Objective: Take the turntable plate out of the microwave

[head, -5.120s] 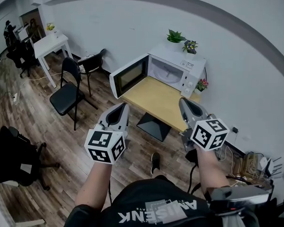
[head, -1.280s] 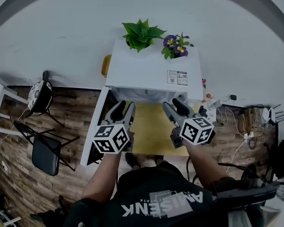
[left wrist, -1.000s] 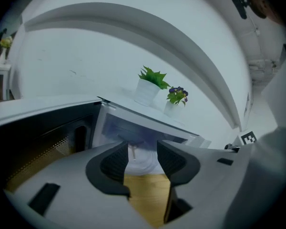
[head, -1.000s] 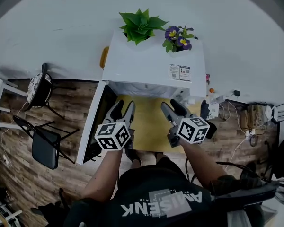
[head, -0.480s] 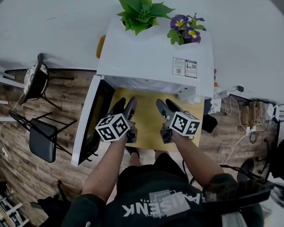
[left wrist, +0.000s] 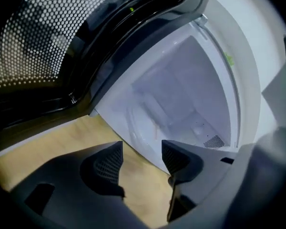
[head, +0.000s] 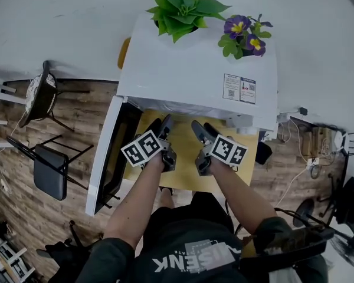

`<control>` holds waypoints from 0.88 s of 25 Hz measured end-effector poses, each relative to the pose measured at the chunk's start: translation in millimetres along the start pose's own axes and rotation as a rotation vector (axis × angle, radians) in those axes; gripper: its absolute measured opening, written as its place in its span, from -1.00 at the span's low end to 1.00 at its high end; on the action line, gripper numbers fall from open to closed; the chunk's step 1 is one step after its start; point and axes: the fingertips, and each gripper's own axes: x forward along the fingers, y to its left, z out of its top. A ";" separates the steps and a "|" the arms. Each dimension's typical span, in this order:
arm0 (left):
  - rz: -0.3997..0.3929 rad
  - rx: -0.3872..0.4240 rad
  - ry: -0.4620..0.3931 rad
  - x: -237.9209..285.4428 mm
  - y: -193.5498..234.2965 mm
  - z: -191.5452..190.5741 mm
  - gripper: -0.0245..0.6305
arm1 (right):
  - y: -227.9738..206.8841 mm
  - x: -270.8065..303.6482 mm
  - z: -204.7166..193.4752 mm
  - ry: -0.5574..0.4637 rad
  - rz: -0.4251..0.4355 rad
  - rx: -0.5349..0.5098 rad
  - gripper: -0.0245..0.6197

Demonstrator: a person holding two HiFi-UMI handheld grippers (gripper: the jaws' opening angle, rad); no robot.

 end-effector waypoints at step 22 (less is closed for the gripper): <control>-0.032 -0.170 0.059 51.2 5.4 -2.8 -0.22 | -10.7 52.6 10.8 -0.055 -0.013 0.259 -0.04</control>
